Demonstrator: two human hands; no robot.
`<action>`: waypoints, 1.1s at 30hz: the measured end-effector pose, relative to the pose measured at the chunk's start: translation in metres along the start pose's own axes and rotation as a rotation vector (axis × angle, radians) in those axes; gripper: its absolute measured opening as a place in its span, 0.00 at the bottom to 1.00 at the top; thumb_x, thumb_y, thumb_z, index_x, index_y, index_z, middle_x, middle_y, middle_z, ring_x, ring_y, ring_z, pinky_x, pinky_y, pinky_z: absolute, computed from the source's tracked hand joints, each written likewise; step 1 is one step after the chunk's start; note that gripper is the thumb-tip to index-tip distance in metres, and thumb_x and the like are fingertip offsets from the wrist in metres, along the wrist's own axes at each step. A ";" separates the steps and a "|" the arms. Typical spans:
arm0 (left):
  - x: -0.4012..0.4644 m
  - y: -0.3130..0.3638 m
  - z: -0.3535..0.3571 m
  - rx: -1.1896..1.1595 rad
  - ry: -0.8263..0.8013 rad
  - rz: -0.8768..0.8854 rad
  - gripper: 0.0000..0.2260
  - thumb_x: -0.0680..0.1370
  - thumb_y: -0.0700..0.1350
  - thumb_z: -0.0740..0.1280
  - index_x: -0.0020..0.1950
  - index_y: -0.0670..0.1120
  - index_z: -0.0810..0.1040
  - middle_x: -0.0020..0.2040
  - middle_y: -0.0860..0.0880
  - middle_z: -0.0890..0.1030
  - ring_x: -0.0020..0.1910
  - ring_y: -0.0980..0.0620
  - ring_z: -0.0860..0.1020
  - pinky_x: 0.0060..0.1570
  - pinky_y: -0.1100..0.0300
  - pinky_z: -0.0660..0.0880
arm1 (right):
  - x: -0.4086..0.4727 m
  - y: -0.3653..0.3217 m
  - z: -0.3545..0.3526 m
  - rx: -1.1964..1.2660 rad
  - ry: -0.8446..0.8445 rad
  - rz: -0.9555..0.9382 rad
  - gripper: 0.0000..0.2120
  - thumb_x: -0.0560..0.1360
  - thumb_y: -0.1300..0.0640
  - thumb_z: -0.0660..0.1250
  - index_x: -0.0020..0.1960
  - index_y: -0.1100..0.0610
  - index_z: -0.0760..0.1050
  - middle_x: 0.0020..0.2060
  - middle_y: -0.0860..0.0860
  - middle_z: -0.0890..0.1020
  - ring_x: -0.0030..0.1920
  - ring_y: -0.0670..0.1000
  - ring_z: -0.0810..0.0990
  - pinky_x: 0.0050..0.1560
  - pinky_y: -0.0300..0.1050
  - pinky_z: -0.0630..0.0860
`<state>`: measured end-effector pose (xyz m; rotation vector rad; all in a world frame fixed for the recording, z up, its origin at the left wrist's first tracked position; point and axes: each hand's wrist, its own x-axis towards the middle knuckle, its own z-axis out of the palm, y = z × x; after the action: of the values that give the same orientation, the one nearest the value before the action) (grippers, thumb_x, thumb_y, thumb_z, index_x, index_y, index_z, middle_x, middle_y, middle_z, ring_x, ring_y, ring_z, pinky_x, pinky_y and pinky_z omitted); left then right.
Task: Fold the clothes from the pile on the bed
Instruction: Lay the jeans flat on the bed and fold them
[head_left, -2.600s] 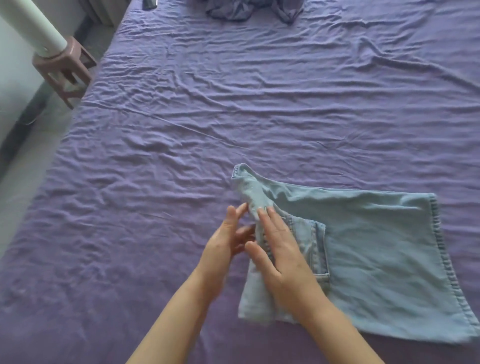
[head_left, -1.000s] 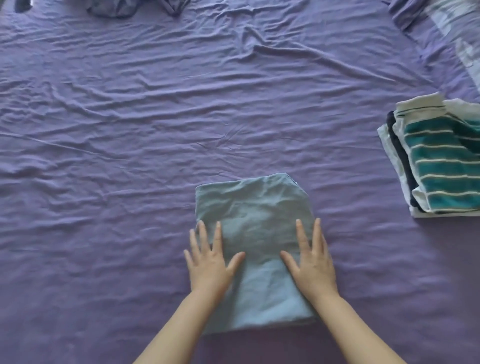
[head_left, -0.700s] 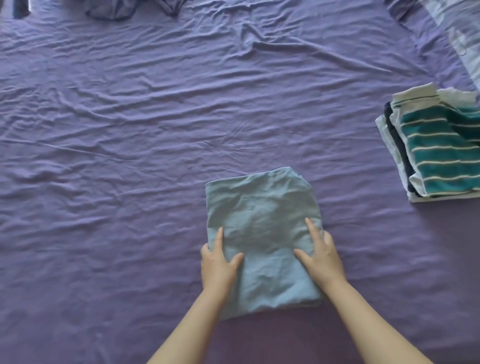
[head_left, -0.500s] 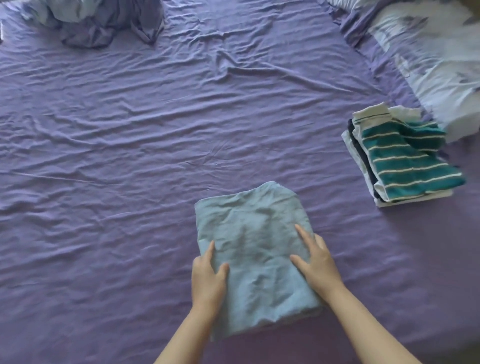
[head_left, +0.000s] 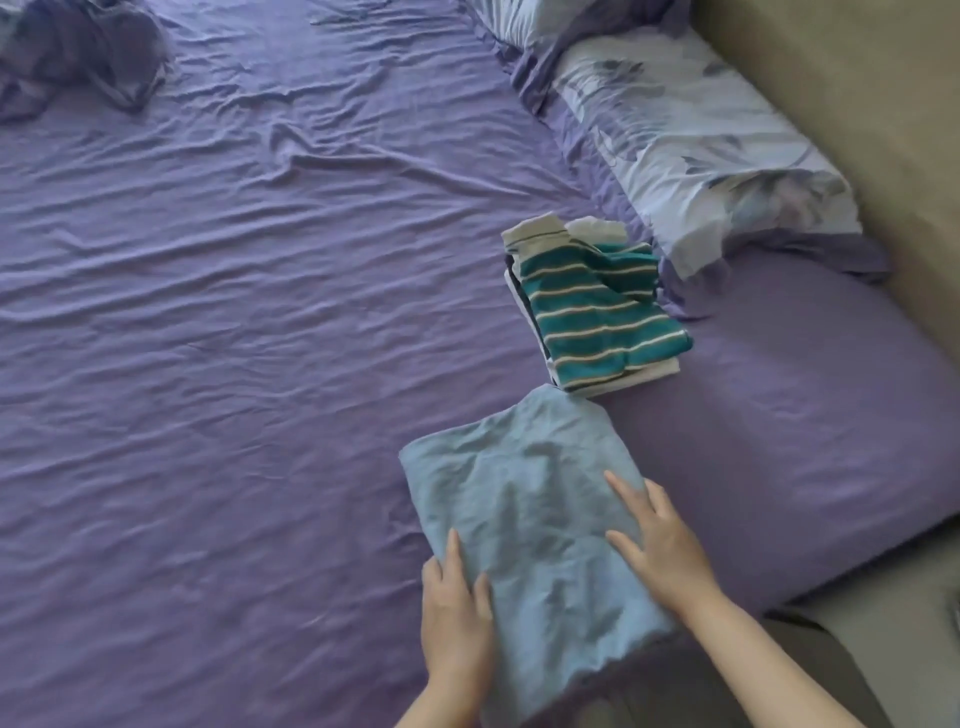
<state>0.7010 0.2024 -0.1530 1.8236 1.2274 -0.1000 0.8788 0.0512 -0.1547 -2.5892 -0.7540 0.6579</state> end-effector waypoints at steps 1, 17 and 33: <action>-0.007 0.005 0.015 -0.003 0.005 -0.020 0.28 0.78 0.43 0.64 0.76 0.49 0.56 0.63 0.47 0.67 0.59 0.49 0.71 0.51 0.61 0.70 | 0.001 0.015 -0.003 -0.001 -0.025 0.003 0.33 0.76 0.52 0.66 0.74 0.39 0.52 0.72 0.54 0.59 0.71 0.54 0.63 0.60 0.47 0.70; 0.048 0.029 0.064 0.931 -0.254 0.269 0.53 0.66 0.71 0.64 0.70 0.59 0.25 0.73 0.48 0.27 0.73 0.43 0.29 0.68 0.38 0.33 | 0.067 0.037 0.007 -0.537 -0.191 -0.488 0.35 0.74 0.34 0.56 0.76 0.45 0.49 0.76 0.56 0.45 0.75 0.58 0.39 0.71 0.64 0.46; 0.170 0.181 0.042 -0.240 -0.027 0.017 0.28 0.78 0.59 0.60 0.74 0.45 0.63 0.70 0.46 0.70 0.69 0.49 0.69 0.63 0.57 0.65 | 0.175 0.027 -0.094 0.053 0.460 -0.201 0.22 0.75 0.49 0.62 0.62 0.62 0.73 0.62 0.59 0.75 0.64 0.59 0.71 0.65 0.54 0.66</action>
<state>0.9424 0.2743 -0.1506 1.6190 1.1523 0.0318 1.0704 0.1112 -0.1469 -2.4347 -0.8086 0.0162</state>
